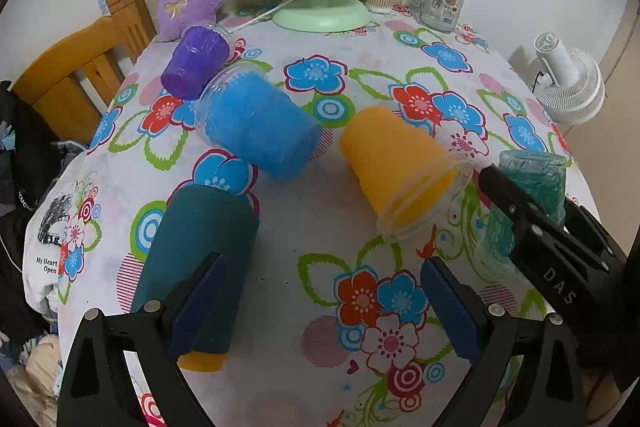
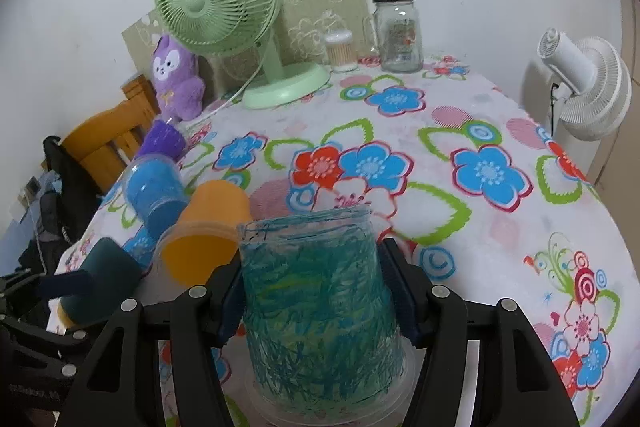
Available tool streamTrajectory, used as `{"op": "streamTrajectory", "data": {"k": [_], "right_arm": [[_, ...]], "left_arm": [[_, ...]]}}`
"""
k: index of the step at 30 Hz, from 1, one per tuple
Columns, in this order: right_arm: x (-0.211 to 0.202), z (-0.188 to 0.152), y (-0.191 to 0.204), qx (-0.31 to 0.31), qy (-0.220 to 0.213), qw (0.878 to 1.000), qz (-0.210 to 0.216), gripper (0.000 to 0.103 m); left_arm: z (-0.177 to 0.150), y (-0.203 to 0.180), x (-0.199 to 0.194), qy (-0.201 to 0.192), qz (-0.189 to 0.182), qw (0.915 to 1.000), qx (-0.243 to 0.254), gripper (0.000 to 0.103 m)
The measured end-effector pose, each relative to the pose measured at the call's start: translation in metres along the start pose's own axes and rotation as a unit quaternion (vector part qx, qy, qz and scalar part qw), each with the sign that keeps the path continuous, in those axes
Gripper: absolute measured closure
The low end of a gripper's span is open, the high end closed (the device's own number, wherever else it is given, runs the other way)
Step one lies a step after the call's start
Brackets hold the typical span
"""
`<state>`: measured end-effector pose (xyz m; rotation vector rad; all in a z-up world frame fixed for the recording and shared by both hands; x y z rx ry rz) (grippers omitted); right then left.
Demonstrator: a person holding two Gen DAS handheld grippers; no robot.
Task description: Flip cup upside down
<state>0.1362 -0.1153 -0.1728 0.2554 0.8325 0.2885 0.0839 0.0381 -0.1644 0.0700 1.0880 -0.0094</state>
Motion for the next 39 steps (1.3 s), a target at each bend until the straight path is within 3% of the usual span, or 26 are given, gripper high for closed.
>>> {"op": "streamTrajectory", "data": {"k": [14, 19, 27, 31, 39], "right_arm": [[-0.015, -0.021, 0.012, -0.014, 0.053, 0.999, -0.001, 0.037], [-0.025, -0.023, 0.008, 0.0, 0.072, 0.997, -0.007, 0.024], [-0.087, 0.014, 0.022, -0.009, 0.068, 0.997, -0.032, 0.005], [-0.117, 0.04, 0.037, -0.024, 0.065, 0.997, -0.035, 0.004], [-0.15, 0.078, 0.06, -0.054, 0.046, 0.996, -0.053, 0.003]], "left_arm": [[-0.014, 0.0, -0.007, 0.03, -0.005, 0.9995, 0.006, 0.005], [-0.02, -0.005, -0.014, 0.037, -0.014, 0.999, 0.019, 0.005], [-0.016, -0.01, -0.053, 0.051, -0.027, 0.9981, 0.02, 0.005], [-0.004, -0.01, -0.081, 0.055, -0.014, 0.9983, 0.013, 0.005], [0.029, 0.0, -0.133, 0.023, 0.008, 0.9997, 0.009, 0.005]]}}
Point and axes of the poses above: each gripper's, at about its wrist camera, not at the fingertips, and x roughly the way its jaws point, y to its left, z to its top, the point moved 6 cm from there along x, roughly the way its jaws point, and after that the axes turned 10 degrees about x, right-handed, at the moved point
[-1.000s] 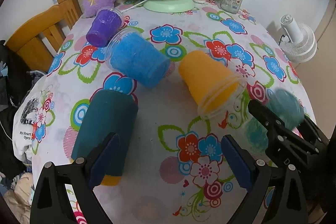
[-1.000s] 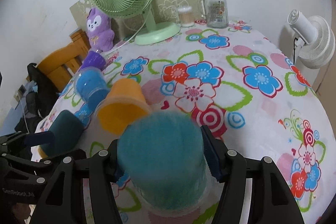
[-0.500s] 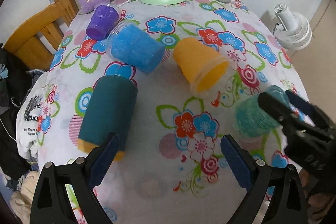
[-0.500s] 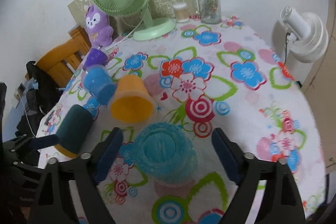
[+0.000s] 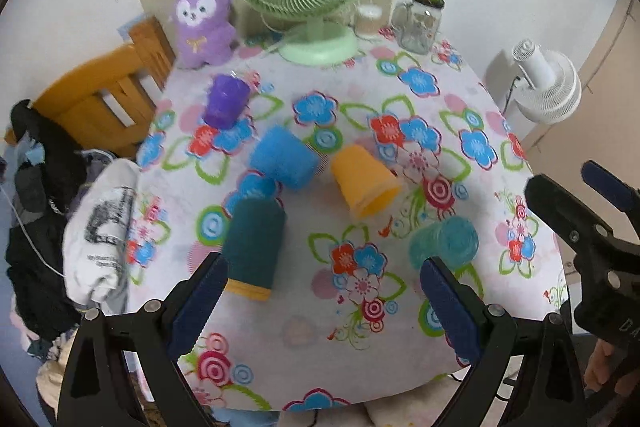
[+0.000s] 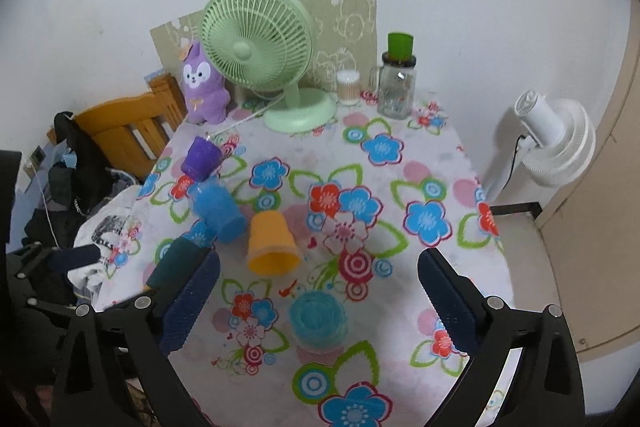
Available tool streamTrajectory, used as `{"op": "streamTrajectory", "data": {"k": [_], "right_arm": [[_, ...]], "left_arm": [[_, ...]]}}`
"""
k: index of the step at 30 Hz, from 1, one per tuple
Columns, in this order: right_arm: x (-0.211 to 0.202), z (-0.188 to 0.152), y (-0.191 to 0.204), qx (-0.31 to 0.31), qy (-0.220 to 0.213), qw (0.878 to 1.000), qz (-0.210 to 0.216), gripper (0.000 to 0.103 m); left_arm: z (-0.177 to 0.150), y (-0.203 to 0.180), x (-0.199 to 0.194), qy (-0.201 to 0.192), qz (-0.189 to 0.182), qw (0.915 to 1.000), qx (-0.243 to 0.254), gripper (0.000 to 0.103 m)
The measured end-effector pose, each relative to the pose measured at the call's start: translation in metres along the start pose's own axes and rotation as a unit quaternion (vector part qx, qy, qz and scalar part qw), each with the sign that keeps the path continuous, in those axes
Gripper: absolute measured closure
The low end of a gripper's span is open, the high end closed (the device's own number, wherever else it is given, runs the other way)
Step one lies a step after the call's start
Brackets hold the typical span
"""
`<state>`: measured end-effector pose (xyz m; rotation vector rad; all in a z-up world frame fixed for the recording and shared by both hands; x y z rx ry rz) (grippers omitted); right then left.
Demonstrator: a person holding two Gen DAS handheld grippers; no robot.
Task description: Flip cup upside down
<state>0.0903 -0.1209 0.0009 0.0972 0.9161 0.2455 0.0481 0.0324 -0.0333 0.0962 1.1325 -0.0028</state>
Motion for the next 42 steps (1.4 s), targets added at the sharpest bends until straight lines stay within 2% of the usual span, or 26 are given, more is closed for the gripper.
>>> {"op": "streamTrajectory", "data": {"k": [9, 16, 19, 26, 42], "right_arm": [[-0.034, 0.022, 0.012, -0.015, -0.017, 1.0, 0.005, 0.003], [-0.055, 0.03, 0.016, -0.011, -0.027, 1.0, -0.006, 0.002], [-0.061, 0.032, 0.017, -0.007, -0.036, 0.999, -0.015, 0.003], [-0.066, 0.028, 0.017, -0.001, -0.041, 0.998, -0.04, 0.003], [-0.059, 0.023, 0.018, 0.007, -0.027, 0.999, -0.042, 0.003]], "left_arm": [[0.022, 0.019, -0.049, -0.059, -0.002, 0.9979, -0.025, 0.005], [0.029, 0.025, -0.074, -0.084, 0.014, 0.9961, -0.02, 0.001], [0.029, 0.029, -0.081, -0.095, 0.007, 0.995, -0.029, 0.001], [0.021, 0.036, -0.088, -0.096, 0.008, 0.9943, -0.044, 0.0], [0.023, 0.032, -0.086, -0.101, 0.004, 0.9943, -0.034, 0.0]]}}
Point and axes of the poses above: each gripper's, at about its wrist camera, not at the fingertips, and x roughly the way its jaws point, y to its left, z to its top, the point moved 6 cm from there along x, roughly the way its jaws point, and after that the axes turned 10 degrees about x, right-handed, at the moved point
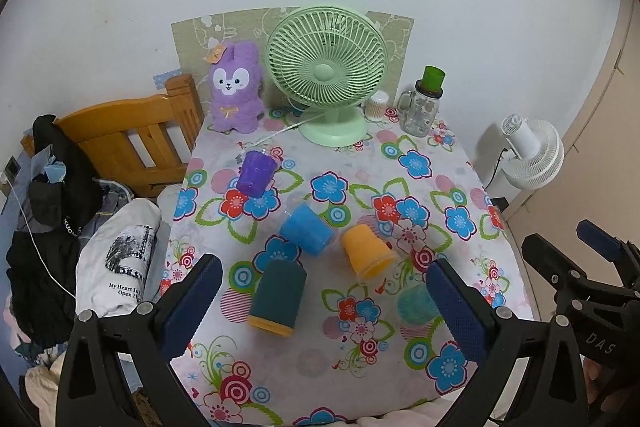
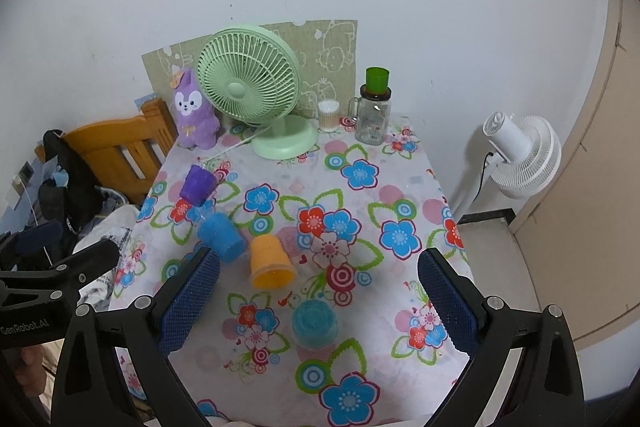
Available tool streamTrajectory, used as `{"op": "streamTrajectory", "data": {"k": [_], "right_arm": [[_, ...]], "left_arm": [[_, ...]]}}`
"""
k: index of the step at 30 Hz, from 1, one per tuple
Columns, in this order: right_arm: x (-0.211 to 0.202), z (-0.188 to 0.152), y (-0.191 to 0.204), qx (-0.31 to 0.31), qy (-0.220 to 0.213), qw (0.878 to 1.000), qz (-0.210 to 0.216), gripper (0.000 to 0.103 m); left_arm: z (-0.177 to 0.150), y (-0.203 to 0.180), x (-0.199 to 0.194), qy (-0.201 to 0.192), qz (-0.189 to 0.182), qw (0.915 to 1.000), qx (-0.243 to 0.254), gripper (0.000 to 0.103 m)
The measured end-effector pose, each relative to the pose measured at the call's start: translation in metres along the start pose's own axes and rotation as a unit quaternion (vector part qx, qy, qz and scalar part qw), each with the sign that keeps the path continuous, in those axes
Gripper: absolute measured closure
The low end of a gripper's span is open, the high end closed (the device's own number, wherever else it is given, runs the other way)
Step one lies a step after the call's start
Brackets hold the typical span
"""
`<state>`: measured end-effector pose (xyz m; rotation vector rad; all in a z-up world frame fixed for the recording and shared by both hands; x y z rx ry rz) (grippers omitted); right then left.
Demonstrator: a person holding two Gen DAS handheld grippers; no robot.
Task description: Flip cup upside down
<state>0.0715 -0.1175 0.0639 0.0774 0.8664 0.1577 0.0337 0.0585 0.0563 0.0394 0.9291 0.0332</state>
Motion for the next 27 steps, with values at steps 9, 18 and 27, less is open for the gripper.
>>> {"op": "streamTrajectory", "data": {"k": [9, 18, 27], "right_arm": [[0.0022, -0.0028, 0.0015, -0.003, 0.003, 1.0, -0.002, 0.003], [0.0041, -0.007, 0.0023, -0.004, 0.006, 1.0, 0.001, 0.003], [0.0047, -0.0095, 0.0044, -0.005, 0.009, 1.0, 0.003, 0.003]], "left_arm": [[-0.0025, 0.0002, 0.0021, 0.004, 0.004, 1.0, 0.001, 0.0], [-0.0025, -0.0037, 0.0042, 0.008, 0.0, 1.0, 0.005, 0.0], [-0.002, -0.0043, 0.0043, 0.01, 0.0, 0.9999, 0.005, 0.0]]}}
Point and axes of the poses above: each gripper's, at about its wrist camera, not at the fingertips, and x roughly the way its jaws point, y to its left, z to its top, the point moved 6 cm from there along x, roughly the way its jaws point, and after that the axes turned 10 degrees about x, right-handed, at the moved point
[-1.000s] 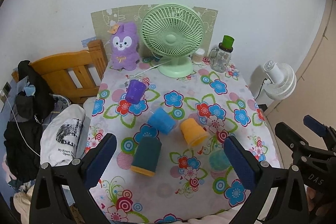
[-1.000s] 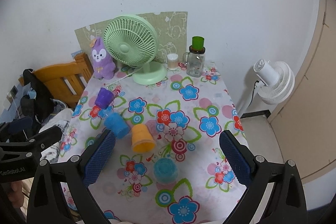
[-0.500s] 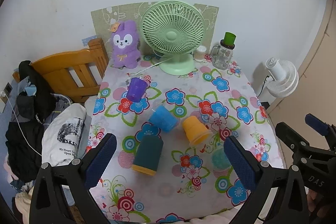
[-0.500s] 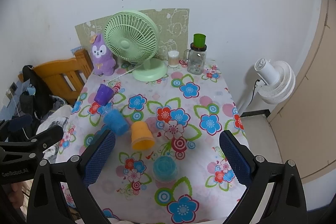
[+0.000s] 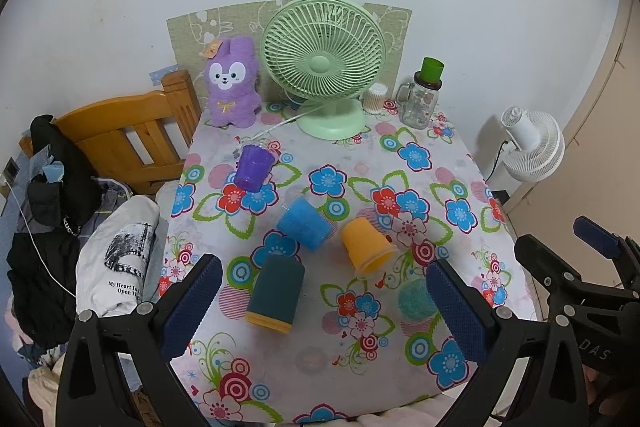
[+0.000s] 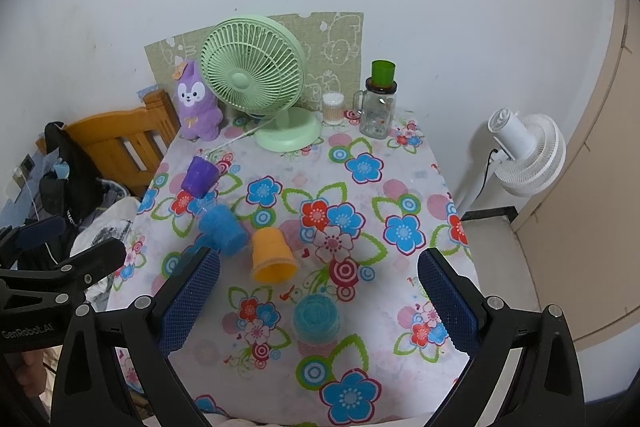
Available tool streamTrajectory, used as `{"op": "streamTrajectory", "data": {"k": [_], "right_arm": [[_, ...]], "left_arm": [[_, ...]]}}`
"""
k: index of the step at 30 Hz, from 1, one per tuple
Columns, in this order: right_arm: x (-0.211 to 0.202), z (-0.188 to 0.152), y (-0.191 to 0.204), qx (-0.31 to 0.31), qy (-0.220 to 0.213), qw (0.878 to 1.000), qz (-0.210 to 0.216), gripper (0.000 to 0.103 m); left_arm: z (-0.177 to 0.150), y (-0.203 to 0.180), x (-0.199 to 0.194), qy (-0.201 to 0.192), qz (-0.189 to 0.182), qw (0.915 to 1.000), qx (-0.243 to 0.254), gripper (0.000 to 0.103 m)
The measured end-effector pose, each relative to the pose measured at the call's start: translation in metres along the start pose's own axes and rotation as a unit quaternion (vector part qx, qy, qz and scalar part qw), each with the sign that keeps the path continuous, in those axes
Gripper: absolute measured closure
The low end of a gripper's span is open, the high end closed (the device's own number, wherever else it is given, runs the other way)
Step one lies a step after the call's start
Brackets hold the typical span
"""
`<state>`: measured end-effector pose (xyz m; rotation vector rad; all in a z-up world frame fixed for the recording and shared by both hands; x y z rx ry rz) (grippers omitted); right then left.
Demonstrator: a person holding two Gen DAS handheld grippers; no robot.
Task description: Flip cup upside down
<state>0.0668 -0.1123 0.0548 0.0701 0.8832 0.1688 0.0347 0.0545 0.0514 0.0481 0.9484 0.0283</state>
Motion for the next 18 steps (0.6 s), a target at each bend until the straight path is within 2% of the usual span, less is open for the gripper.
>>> {"op": "streamTrajectory", "data": {"k": [18], "right_arm": [[0.0036, -0.0001, 0.0004, 0.0, 0.008, 1.0, 0.006, 0.003]], "left_arm": [[0.0002, -0.0018, 0.0031, 0.008, 0.001, 1.0, 0.002, 0.0]]}}
Point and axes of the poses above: each gripper's, at about its wrist camera, not at the fingertips, and x roughly the way its jaws point, y to its left, z to its top, the point moved 6 cm from there along x, roughly the way its jaws point, and after that the axes turned 10 degrees about x, right-handed, at the moved point
